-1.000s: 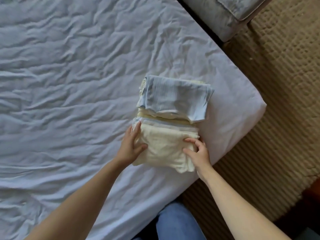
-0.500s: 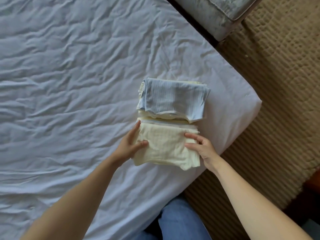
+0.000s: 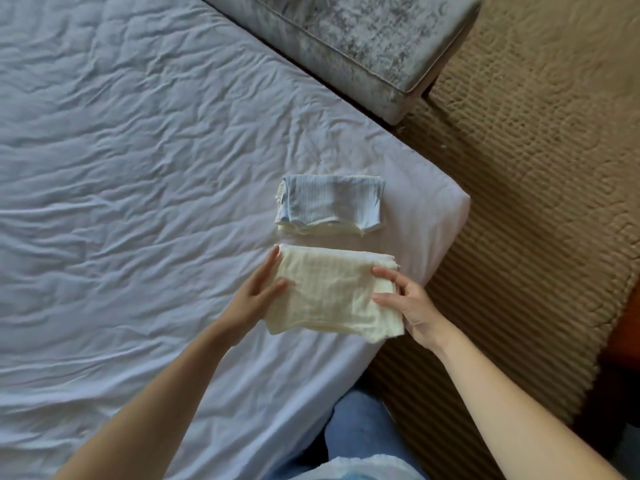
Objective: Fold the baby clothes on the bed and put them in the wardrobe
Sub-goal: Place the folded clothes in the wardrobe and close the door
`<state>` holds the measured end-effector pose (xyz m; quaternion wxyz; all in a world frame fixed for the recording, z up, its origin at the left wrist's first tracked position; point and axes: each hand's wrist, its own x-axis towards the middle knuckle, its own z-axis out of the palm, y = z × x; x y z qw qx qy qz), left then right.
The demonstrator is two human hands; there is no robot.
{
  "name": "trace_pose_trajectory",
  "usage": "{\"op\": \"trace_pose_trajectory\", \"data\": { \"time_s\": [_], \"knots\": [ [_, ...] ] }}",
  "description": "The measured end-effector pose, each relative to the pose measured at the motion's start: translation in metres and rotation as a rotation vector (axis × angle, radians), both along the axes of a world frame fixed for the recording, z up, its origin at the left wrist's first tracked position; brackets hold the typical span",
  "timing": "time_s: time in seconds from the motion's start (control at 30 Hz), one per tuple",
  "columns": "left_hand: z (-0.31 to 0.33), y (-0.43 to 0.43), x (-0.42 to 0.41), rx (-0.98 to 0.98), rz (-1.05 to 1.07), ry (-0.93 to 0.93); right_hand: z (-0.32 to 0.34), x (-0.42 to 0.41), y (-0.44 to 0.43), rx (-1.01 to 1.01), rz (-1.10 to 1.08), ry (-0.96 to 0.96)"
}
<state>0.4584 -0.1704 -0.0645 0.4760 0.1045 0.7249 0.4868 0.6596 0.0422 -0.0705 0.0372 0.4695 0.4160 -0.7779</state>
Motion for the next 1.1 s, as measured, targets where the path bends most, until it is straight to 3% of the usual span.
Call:
{"op": "trace_pose_trajectory", "data": {
  "time_s": [0.33, 0.53, 0.67, 1.1],
  "knots": [
    [0.093, -0.052, 0.071, 0.267, -0.361, 0.091, 0.111, 0.12, -0.089, 0.186, -0.188, 0.156],
    [0.128, -0.049, 0.138, 0.357, -0.561, 0.177, 0.144, 0.216, -0.146, 0.316, -0.36, 0.181],
    [0.138, -0.038, 0.191, 0.386, -0.723, 0.126, 0.159, 0.287, -0.181, 0.374, -0.493, 0.182],
    [0.16, -0.024, 0.406, 0.466, -1.312, 0.075, 0.177, 0.491, -0.347, 0.517, -1.014, -0.014]
  ]
}}
